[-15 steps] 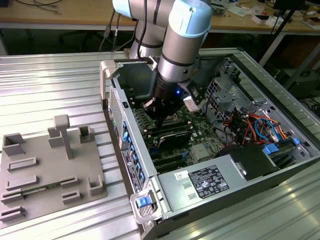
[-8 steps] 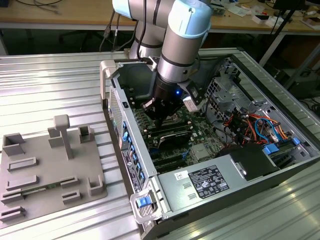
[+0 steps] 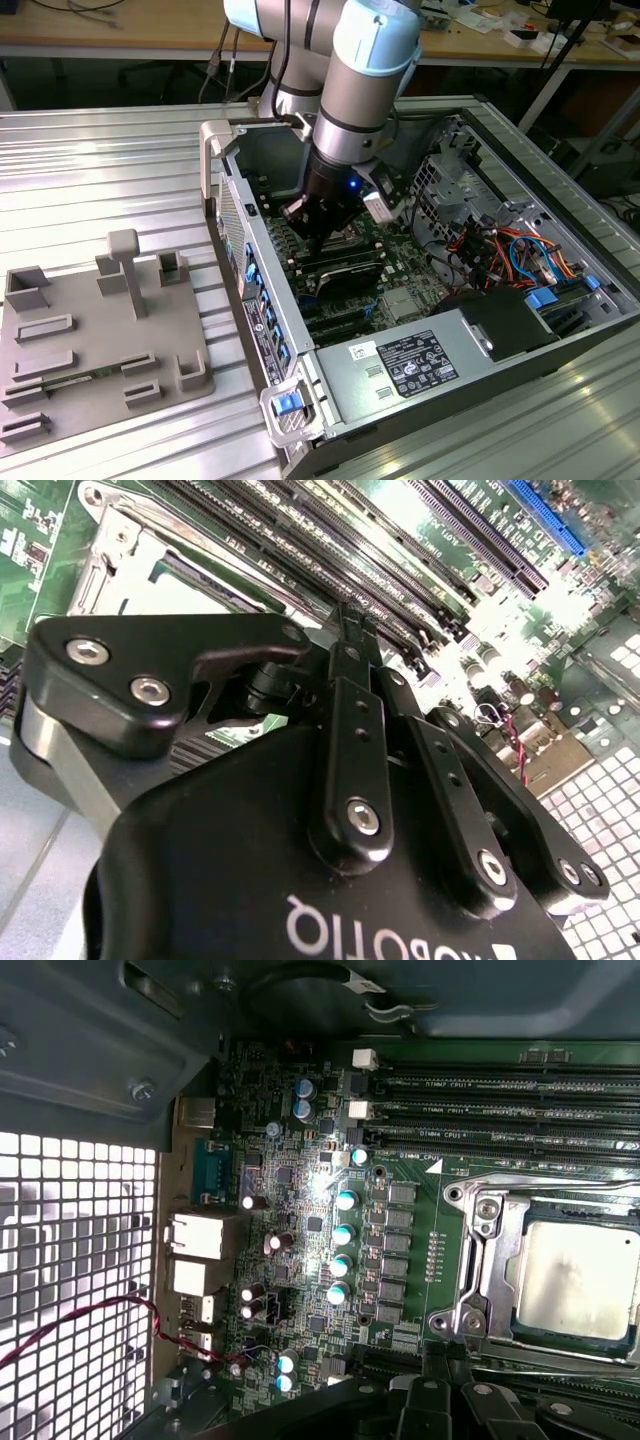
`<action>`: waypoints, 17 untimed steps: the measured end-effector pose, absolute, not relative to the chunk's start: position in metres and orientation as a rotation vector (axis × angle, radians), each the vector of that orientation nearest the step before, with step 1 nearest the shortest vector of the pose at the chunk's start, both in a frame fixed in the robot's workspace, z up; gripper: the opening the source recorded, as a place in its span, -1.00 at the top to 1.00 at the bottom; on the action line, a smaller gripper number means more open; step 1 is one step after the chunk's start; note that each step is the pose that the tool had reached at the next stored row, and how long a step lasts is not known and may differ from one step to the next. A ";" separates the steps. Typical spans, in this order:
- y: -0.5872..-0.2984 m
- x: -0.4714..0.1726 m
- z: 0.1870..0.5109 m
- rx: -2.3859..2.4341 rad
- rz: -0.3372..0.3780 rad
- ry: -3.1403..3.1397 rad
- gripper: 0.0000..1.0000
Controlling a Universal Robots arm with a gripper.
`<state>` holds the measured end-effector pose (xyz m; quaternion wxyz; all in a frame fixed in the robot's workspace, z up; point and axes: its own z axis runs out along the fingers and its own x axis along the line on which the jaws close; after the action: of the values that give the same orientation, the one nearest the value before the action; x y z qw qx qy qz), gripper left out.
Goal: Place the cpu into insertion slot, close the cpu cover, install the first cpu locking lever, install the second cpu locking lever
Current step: 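Install the second cpu locking lever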
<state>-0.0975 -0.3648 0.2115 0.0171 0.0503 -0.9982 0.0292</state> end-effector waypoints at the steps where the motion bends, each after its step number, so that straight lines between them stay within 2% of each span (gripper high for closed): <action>1: -0.364 -0.098 0.211 0.156 0.091 -3.102 0.79; 17: -0.360 -0.098 0.208 0.157 0.091 -3.102 0.79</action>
<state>-0.0975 -0.3599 0.2082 0.0171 0.0504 -0.9982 0.0292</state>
